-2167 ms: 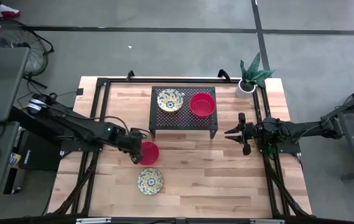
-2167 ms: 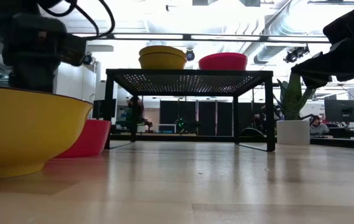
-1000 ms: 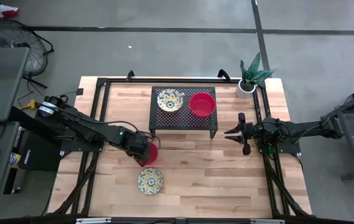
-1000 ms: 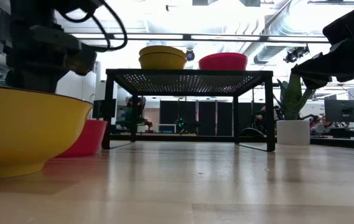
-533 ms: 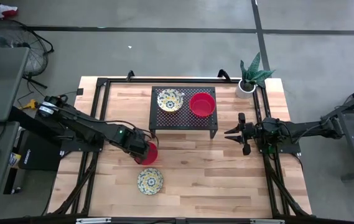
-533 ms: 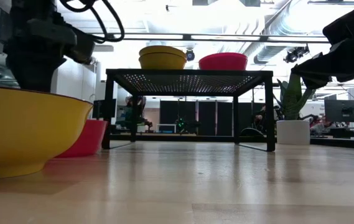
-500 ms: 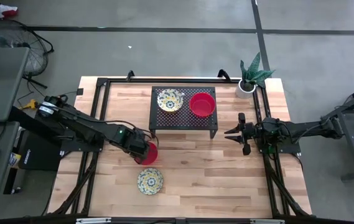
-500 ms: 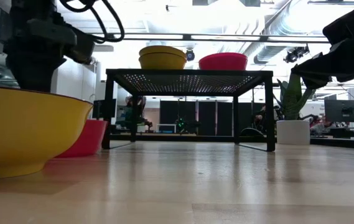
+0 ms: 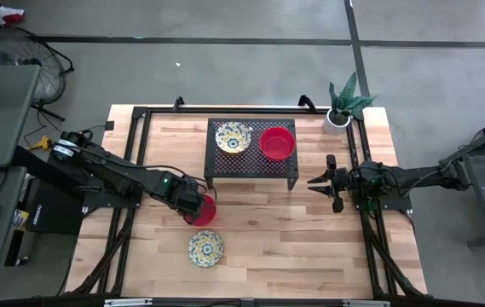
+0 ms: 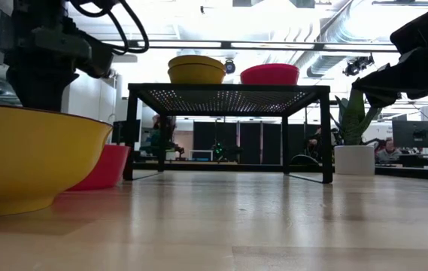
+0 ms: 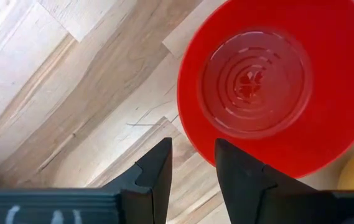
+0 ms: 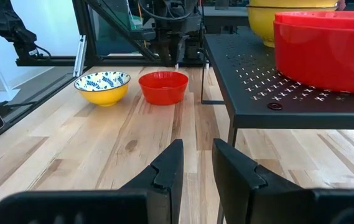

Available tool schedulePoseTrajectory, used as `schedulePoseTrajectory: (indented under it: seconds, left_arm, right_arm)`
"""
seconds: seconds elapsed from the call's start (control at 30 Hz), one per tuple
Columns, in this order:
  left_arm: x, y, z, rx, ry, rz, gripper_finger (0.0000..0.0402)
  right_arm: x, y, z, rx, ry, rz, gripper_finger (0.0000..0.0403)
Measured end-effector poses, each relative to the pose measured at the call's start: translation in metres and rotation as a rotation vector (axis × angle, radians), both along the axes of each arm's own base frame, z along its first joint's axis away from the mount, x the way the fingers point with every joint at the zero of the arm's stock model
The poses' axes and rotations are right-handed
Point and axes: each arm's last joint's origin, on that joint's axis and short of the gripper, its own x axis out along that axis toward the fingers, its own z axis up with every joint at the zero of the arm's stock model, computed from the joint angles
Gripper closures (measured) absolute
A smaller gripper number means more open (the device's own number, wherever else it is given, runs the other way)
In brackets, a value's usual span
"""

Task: Pick & Place Mini bowls
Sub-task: Stack the red bowl on the red bowl on the shelf

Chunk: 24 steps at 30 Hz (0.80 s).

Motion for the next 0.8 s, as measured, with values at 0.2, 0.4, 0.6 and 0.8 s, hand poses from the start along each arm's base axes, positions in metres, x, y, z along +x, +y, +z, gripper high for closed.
schedulePoseTrajectory:
  seconds: [0.2, 0.4, 0.6, 0.8]
  left_arm:
    - [0.001, 0.003, 0.000, 0.005, -0.003, 0.002, 0.0284]
    - [0.008, 0.009, -0.011, -0.010, 0.047, 0.003, 0.0284]
    - [0.016, 0.013, -0.019, -0.011, 0.053, 0.027, 0.0284]
    - [0.016, 0.013, -0.023, -0.008, 0.082, 0.022, 0.0284]
  right_arm:
    - [0.000, 0.000, 0.000, 0.000, 0.000, 0.000, 0.0329]
    - [0.000, 0.000, 0.000, 0.000, 0.000, -0.001, 0.0329]
    - [0.000, 0.000, 0.000, 0.000, -0.002, -0.001, 0.0329]
    - [0.000, 0.000, 0.000, 0.000, 0.002, -0.001, 0.0329]
